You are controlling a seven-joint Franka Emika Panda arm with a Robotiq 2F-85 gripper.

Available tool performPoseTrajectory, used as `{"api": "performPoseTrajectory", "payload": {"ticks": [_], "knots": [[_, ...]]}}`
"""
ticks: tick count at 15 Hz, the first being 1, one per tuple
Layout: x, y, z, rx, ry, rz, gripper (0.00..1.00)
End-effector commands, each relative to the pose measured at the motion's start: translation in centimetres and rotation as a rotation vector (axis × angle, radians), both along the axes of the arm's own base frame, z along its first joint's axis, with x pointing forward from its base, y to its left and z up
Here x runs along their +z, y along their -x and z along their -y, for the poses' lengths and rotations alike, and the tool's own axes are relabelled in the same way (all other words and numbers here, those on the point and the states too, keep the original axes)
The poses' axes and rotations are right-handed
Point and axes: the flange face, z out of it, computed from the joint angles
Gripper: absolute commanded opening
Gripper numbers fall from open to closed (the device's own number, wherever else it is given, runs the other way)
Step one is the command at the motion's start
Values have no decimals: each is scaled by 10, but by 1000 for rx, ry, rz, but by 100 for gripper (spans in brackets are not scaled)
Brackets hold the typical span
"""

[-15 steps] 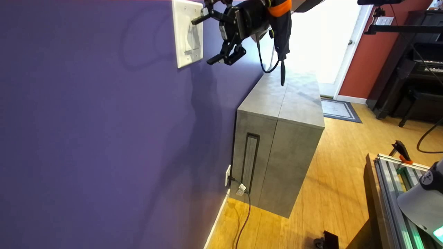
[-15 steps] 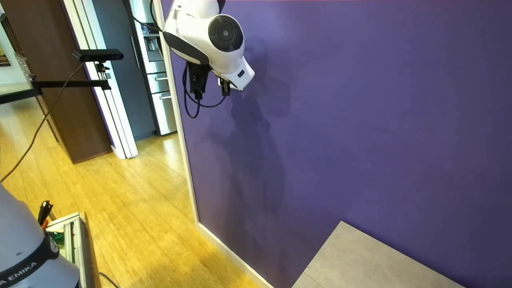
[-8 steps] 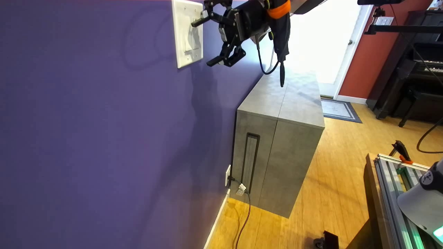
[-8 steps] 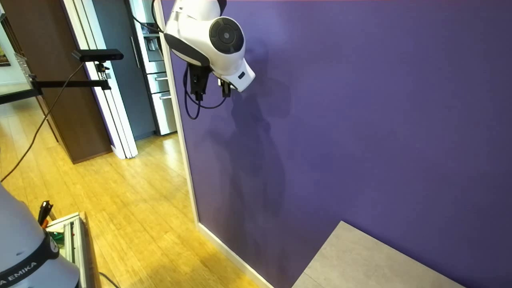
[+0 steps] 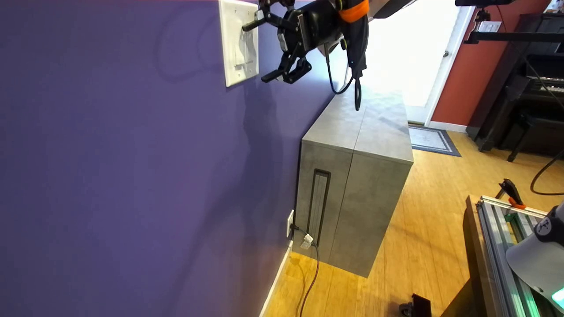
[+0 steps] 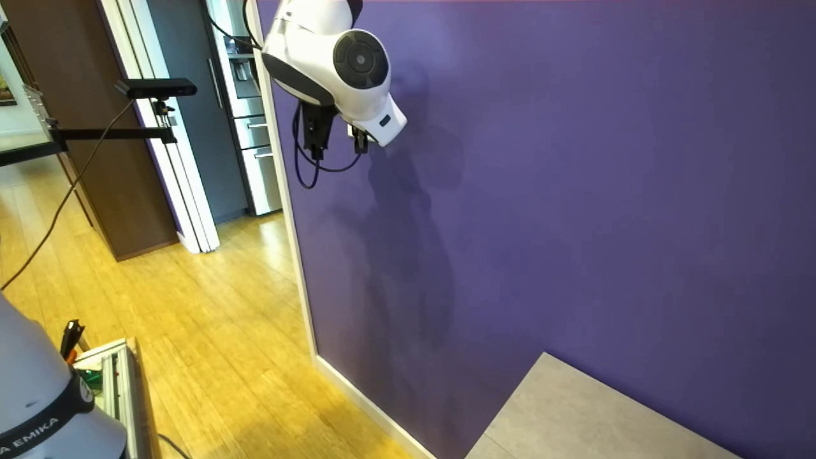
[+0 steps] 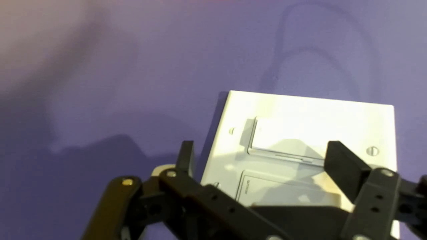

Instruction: Switch off the light

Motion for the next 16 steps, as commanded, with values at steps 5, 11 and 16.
{"api": "performPoseTrajectory", "payload": {"ticks": [5, 11, 16], "knots": [[-3, -7, -7, 40, -47, -6, 100], [-4, -9, -7, 34, -34, -5, 100], [-2, -6, -5, 36, -23, -7, 100]]}}
